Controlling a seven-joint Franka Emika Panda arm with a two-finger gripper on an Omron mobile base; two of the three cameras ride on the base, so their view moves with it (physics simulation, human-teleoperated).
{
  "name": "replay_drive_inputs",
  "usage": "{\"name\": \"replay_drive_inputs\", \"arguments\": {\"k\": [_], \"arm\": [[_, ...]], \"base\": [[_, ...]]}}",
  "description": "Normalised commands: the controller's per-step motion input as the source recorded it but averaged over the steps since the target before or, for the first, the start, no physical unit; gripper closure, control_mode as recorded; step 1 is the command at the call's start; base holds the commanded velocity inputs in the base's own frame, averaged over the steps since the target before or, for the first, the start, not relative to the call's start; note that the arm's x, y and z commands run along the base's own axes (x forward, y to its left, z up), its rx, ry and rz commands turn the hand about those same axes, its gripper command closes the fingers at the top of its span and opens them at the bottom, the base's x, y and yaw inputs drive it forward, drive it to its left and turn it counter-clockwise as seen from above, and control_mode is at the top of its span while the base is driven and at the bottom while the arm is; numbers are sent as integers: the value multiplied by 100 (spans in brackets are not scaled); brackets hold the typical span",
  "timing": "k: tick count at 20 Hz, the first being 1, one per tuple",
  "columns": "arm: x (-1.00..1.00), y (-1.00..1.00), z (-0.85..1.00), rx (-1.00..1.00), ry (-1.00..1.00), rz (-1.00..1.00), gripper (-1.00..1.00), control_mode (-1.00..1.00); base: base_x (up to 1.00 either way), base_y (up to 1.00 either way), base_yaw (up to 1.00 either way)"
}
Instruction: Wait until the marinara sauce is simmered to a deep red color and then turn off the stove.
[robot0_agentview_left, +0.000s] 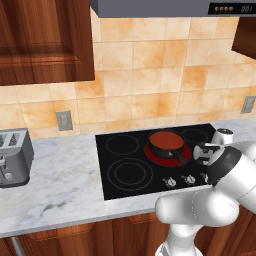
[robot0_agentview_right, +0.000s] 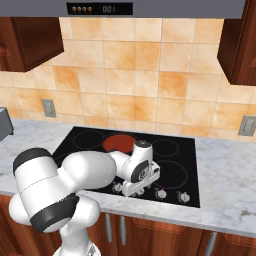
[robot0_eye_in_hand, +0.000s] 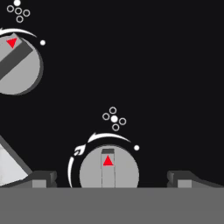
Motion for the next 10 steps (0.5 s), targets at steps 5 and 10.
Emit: {"name": "replay_drive_inputs", "arguments": {"k": [5,10], "arm": [[0,0,0,0,0,0,-100,-100],[0,0,0,0,0,0,-100,-100]], "base": [[0,0,0],[0,0,0]]}}
